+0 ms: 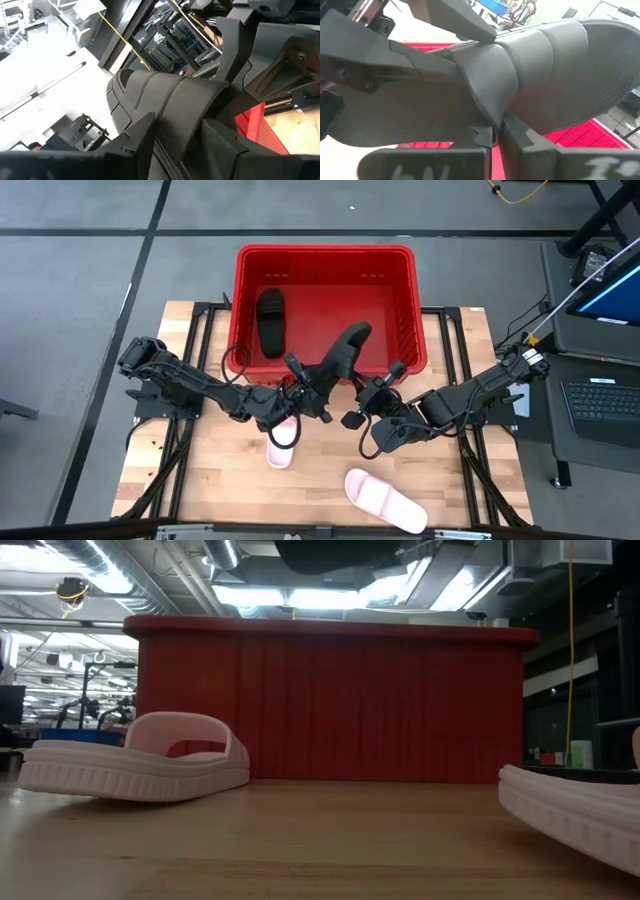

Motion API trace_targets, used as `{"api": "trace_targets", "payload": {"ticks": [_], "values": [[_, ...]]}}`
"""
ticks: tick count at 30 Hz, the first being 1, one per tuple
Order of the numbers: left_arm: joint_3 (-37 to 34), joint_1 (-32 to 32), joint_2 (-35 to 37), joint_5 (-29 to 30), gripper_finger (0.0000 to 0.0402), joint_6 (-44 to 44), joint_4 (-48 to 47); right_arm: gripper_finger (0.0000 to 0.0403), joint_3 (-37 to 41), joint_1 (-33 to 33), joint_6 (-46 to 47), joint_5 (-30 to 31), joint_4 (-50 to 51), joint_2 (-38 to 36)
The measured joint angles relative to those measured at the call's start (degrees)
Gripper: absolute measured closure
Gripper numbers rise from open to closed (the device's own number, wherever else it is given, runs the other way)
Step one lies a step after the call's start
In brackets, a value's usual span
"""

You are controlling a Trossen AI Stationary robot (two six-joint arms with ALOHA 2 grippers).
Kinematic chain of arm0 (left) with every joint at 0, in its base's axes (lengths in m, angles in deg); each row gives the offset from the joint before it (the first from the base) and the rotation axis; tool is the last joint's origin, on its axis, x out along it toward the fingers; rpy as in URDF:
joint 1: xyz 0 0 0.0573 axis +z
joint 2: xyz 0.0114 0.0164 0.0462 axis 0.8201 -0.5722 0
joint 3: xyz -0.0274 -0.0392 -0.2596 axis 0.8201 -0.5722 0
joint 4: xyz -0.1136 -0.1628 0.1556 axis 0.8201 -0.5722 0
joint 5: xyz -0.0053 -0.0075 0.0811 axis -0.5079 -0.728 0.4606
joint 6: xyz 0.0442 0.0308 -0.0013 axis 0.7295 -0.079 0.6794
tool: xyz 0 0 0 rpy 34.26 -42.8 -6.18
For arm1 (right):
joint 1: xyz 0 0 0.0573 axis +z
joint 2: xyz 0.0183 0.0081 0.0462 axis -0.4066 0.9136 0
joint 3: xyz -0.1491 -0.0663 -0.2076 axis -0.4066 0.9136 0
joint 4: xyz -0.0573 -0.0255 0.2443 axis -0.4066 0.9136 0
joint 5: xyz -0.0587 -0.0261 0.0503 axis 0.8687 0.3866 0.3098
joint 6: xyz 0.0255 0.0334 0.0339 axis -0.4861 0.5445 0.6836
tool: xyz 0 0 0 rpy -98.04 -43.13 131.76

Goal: Pick and place slides into bin
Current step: Put the black slipper into the red bin

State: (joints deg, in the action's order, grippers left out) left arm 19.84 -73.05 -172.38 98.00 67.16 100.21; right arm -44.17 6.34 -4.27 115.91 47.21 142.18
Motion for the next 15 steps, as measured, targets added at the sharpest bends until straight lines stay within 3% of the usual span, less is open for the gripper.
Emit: {"api": "trace_targets", "payload": {"ticks": [12,15], "values": [[0.0,0.5,0.0,0.1,0.0389,0.1,-0.3,0.0388,0.0,0.1,-1.1,-0.7,-0.4,0.0],[0.0,0.5,0.0,0.2,0.0394,0.1,-0.4,0.0388,0.0,0.1,-1.2,-0.6,-0.4,0.0]]}}
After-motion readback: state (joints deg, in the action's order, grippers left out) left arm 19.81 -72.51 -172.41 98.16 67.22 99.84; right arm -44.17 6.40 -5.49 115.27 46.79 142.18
